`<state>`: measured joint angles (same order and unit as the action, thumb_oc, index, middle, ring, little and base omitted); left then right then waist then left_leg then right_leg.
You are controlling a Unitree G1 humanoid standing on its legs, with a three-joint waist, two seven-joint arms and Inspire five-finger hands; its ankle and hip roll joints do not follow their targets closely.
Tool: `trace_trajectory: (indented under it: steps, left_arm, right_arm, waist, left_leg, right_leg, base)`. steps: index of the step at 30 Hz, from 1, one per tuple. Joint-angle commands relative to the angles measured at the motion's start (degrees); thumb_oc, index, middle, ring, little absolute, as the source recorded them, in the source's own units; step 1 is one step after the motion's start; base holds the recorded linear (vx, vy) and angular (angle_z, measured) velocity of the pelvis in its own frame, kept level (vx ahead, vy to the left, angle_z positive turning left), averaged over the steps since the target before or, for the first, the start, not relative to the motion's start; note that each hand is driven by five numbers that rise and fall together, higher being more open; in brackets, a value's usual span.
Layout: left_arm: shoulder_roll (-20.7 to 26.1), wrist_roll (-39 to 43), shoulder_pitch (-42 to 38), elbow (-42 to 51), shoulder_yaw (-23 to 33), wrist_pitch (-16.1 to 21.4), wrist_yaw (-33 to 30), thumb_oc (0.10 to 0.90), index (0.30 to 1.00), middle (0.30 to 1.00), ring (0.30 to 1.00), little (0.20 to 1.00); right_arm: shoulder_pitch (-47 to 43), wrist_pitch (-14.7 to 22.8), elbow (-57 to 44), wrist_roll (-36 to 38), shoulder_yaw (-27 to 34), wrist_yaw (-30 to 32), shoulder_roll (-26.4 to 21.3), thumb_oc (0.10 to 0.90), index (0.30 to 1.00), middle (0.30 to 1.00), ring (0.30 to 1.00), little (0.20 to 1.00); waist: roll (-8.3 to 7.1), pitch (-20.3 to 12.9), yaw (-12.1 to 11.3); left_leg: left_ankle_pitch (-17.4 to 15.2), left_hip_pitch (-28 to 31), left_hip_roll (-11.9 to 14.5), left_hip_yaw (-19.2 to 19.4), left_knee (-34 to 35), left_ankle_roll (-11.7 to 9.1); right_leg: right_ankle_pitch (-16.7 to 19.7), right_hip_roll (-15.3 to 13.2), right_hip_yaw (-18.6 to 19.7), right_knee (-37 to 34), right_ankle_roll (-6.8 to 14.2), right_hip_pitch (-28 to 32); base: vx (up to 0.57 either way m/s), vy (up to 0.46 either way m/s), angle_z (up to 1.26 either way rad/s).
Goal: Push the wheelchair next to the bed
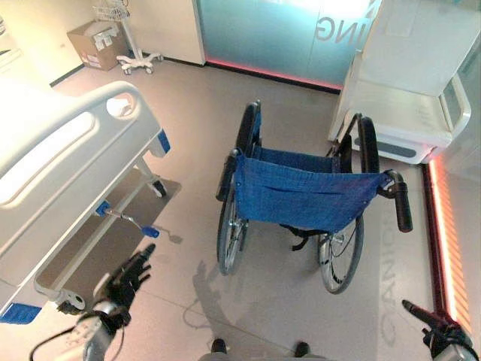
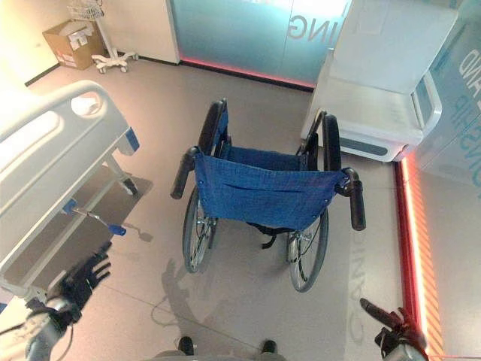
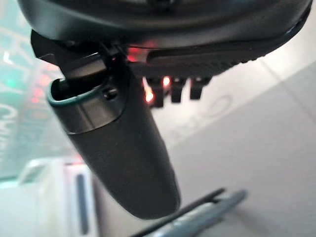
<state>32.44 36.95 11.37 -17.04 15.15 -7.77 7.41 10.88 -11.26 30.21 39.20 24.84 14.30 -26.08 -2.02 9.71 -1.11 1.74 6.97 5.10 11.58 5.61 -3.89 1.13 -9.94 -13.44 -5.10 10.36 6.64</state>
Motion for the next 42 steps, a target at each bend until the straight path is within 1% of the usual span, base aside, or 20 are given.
trace_trajectory:
  steps: [1,4,6,10,12,15,19,21,23,26,28,29,31,34,38,42]
  left_arm:
    - [4.4,4.9,-5.4,5.5,4.3,3.6,2.8,0.800,0.900,0.900,0.900,0.900]
    - [5.7,5.2,-5.7,9.4,4.9,2.5,4.3,0.800,0.900,0.900,0.900,0.900]
    - [6.8,7.1,-5.9,12.2,5.4,1.3,6.3,0.800,0.900,0.900,0.900,0.900]
    - [8.9,8.4,-6.0,16.9,6.1,1.1,9.9,0.800,0.900,0.900,0.900,0.900]
    - [10.5,8.8,-6.4,19.1,6.1,0.5,10.6,0.800,0.900,0.900,0.900,0.900]
    - [12.8,12.5,-7.7,22.3,5.2,-2.2,12.0,0.800,0.900,0.900,0.900,0.900]
    - [14.3,14.9,-8.8,24.3,3.4,-4.5,14.0,0.800,0.900,0.900,0.900,0.900]
    - [14.6,16.2,-9.8,26.5,1.5,-7.1,15.4,0.800,0.900,0.900,0.900,0.900]
    - [14.8,17.6,-10.4,27.5,0.3,-7.7,15.6,0.800,0.900,0.900,0.900,0.900]
    - [14.7,16.9,-11.5,27.9,-0.9,-7.2,14.8,0.800,0.900,0.900,0.900,0.900]
    - [15.0,18.1,-11.9,28.2,-1.2,-8.0,14.8,0.800,0.900,0.900,0.900,0.900]
    - [14.9,19.1,-12.3,28.2,-1.4,-9.0,15.5,0.800,0.900,0.900,0.900,0.900]
    - [15.2,20.1,-12.9,27.9,-1.7,-9.7,16.3,0.800,0.900,0.900,0.900,0.900]
    - [15.5,21.4,-14.6,28.0,-3.8,-11.9,17.2,0.800,0.900,0.900,0.900,0.900]
    - [16.3,22.1,-16.9,28.4,-6.8,-12.2,18.4,0.800,0.900,0.900,0.900,0.900]
    - [16.6,23.4,-19.5,28.5,-9.1,-12.6,17.0,0.800,0.900,0.900,0.900,0.900]
  right_arm:
    - [-3.4,2.3,-9.5,0.7,7.4,4.9,-10.6,0.800,0.900,0.900,0.900,0.900]
    - [-4.6,1.7,-15.5,-0.1,8.1,5.8,-11.6,0.800,0.900,0.900,0.900,0.900]
    - [-5.8,0.7,-20.1,-0.2,8.3,6.2,-12.7,0.800,0.900,0.900,0.900,0.900]
    - [-7.6,0.7,-25.6,1.1,7.9,6.3,-13.9,0.800,0.900,0.900,0.900,0.900]
    - [-8.1,0.7,-26.8,2.4,7.7,6.6,-14.7,0.800,0.900,0.900,0.900,0.900]
    - [-9.6,2.2,-29.3,5.2,7.2,6.9,-16.2,0.800,0.900,0.900,0.900,0.900]
    - [-10.9,4.1,-32.1,5.7,6.2,7.7,-17.2,0.800,0.900,0.900,0.900,0.900]
    - [-11.8,5.1,-34.5,6.5,5.2,6.8,-17.4,0.800,0.900,0.900,0.900,0.900]
    - [-12.1,5.7,-36.2,7.7,4.1,5.6,-17.4,0.800,0.900,0.900,0.900,0.900]
    - [-12.4,6.3,-37.5,9.8,2.5,2.0,-16.5,0.800,0.900,0.900,0.900,0.900]
    - [-12.1,6.3,-38.4,10.5,2.0,-0.4,-16.2,0.800,0.900,0.900,0.900,0.900]
    - [-12.1,6.3,-39.2,11.1,1.6,-2.0,-16.2,0.800,0.900,0.900,0.900,0.900]
    - [-12.2,6.3,-39.7,11.6,1.3,-2.9,-16.6,0.800,0.900,0.900,0.900,0.900]
    - [-12.9,6.7,-41.0,11.8,-0.3,-3.7,-17.3,0.800,0.900,0.900,0.900,0.900]
    - [-14.1,7.0,-42.4,12.2,-2.2,-4.2,-18.9,0.800,0.900,0.900,0.900,0.900]
    - [-15.1,6.9,-43.8,12.8,-4.1,-4.5,-19.4,0.800,0.900,0.900,0.900,0.900]
  waist:
    - [3.16,-1.9,-0.6]
    - [3.31,-2.0,-0.6]
    - [3.49,-2.1,-0.7]
    - [3.74,-2.2,-0.8]
    - [3.78,-2.3,-0.9]
    - [3.74,-2.5,-1.0]
    - [3.61,-2.6,-1.0]
    - [3.54,-2.7,-0.9]
    - [3.54,-2.8,-0.8]
    - [3.49,-2.9,-0.6]
    - [3.35,-3.0,-0.5]
    - [3.18,-3.1,-0.4]
    - [3.11,-3.2,-0.2]
    - [2.95,-3.3,0.1]
    - [2.77,-3.3,0.4]
    - [2.70,-3.5,0.7]
  left_leg:
    - [-3.3,0.0,0.6,1.3,-0.6,0.4]
    - [-3.3,-0.2,0.6,1.1,-0.6,0.3]
    - [-3.3,-0.4,0.5,1.0,-0.6,0.3]
    - [-3.2,-0.6,0.7,1.0,-0.6,0.2]
    - [-3.2,-0.7,0.8,1.0,-0.6,0.1]
    - [-3.3,-0.8,0.9,0.9,-0.6,0.0]
    - [-3.2,-0.9,0.9,0.9,-0.6,0.0]
    - [-3.2,-0.9,0.9,1.1,-0.6,0.0]
    - [-3.2,-1.0,0.9,1.2,-0.6,0.0]
    - [-3.2,-0.9,1.0,1.4,-0.6,0.1]
    - [-3.2,-0.9,1.0,1.4,-0.6,0.1]
    - [-3.2,-0.8,1.0,1.5,-0.6,0.0]
    - [-3.2,-0.8,1.1,1.7,-0.6,-0.1]
    - [-3.0,-0.8,1.4,2.2,-0.6,-0.3]
    - [-2.9,-0.7,1.6,2.7,-0.6,-0.4]
    - [-2.9,-0.5,1.8,3.1,-0.6,-0.4]
  right_leg:
    - [-1.7,-0.5,0.7,5.3,0.4,-2.3]
    - [-1.9,-0.4,0.8,5.4,0.4,-2.4]
    - [-2.0,-0.4,0.8,5.4,0.4,-2.5]
    - [-2.3,-0.4,0.9,5.5,0.3,-2.7]
    - [-2.4,-0.4,0.8,5.4,0.2,-2.6]
    - [-2.5,-0.3,0.7,5.2,0.2,-2.5]
    - [-2.4,-0.2,0.7,5.0,0.3,-2.4]
    - [-2.4,-0.2,0.8,4.9,0.3,-2.5]
    - [-2.3,-0.1,0.9,4.8,0.4,-2.5]
    - [-2.3,-0.1,0.9,4.6,0.4,-2.5]
    - [-2.2,-0.1,1.0,4.4,0.4,-2.3]
    - [-2.1,-0.1,0.9,4.2,0.4,-2.2]
    - [-2.0,0.0,1.0,4.1,0.4,-2.1]
    - [-2.0,0.2,1.2,4.2,0.4,-2.3]
    - [-2.0,0.3,1.4,4.2,0.4,-2.3]
    - [-2.0,0.4,1.6,4.0,0.4,-2.1]
  base:
    - [0.00,0.000,0.00]
    - [0.00,0.000,0.00]
    - [0.00,0.000,0.00]
    - [0.00,0.000,0.00]
    - [0.00,0.000,0.00]
    - [0.00,0.000,0.00]
    - [0.00,0.000,0.00]
    - [0.00,0.000,0.00]
    - [0.00,0.000,0.00]
    - [0.00,-0.005,-0.05]
    - [0.02,-0.013,-0.06]
    - [0.00,0.000,0.00]
    - [0.00,0.000,0.00]
    - [0.00,0.000,0.00]
    - [0.01,-0.004,-0.02]
    - [0.04,-0.007,-0.04]
